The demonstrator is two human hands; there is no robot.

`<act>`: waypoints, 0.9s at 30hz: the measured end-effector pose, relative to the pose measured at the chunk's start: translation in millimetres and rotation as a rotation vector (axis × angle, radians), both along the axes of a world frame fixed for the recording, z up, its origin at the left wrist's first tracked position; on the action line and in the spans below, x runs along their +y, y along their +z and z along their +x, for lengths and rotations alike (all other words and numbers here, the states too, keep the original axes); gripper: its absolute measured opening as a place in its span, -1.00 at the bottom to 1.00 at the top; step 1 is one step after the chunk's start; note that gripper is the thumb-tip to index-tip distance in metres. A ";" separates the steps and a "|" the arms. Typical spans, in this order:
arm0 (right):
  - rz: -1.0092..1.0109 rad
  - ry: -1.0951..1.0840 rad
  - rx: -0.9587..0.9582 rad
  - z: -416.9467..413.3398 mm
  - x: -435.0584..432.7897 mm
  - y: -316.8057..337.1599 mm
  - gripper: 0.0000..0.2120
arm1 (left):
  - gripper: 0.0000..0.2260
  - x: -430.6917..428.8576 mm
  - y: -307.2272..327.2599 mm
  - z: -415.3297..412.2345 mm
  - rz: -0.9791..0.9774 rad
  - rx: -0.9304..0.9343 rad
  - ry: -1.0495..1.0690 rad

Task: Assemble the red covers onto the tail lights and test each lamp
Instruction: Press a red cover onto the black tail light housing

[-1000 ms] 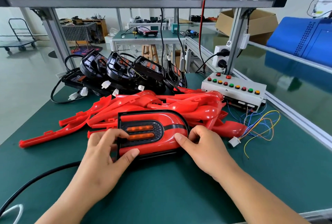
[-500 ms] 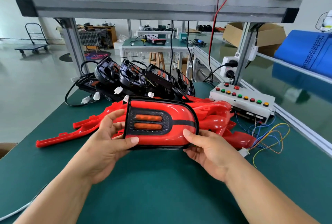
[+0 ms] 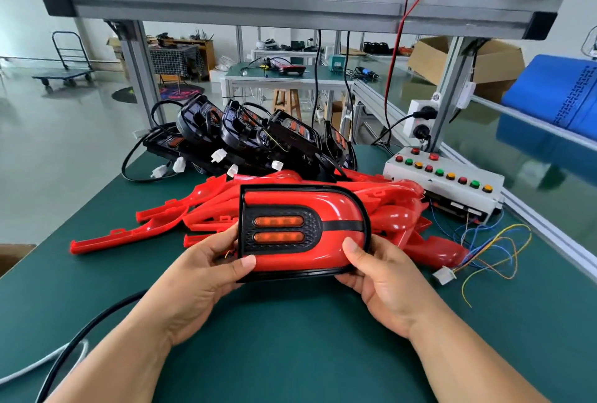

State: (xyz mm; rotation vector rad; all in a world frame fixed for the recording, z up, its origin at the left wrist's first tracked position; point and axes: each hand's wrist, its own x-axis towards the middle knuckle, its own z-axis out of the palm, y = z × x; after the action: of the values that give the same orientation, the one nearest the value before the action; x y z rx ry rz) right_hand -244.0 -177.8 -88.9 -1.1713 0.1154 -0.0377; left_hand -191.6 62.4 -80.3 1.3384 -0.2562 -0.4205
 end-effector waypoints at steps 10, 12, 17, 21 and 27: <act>-0.011 -0.003 -0.009 2.0 -1.4 -3.7 -0.66 | -0.27 -0.8 -2.2 0.7 -0.013 0.015 0.037; -0.019 -0.015 -0.011 2.3 -1.2 -5.1 -0.67 | -0.36 -1.3 -3.7 1.4 -0.013 0.018 0.055; -0.030 -0.037 -0.012 3.6 -1.3 -7.9 -0.65 | -0.48 -4.3 -4.7 1.0 0.011 0.021 0.059; -0.031 -0.050 -0.004 5.0 -2.1 -9.4 -0.66 | -0.54 -4.6 -5.4 1.5 0.010 -0.026 0.015; -0.041 -0.065 0.006 5.7 -0.1 -9.9 -0.81 | -0.77 1.9 1.0 -2.0 0.414 -0.222 0.124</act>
State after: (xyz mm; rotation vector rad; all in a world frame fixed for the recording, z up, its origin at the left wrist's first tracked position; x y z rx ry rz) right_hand -238.4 -178.0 -98.7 -1.2088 0.1586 -0.0945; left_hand -193.6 64.3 -79.3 1.8017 -0.2770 -0.2249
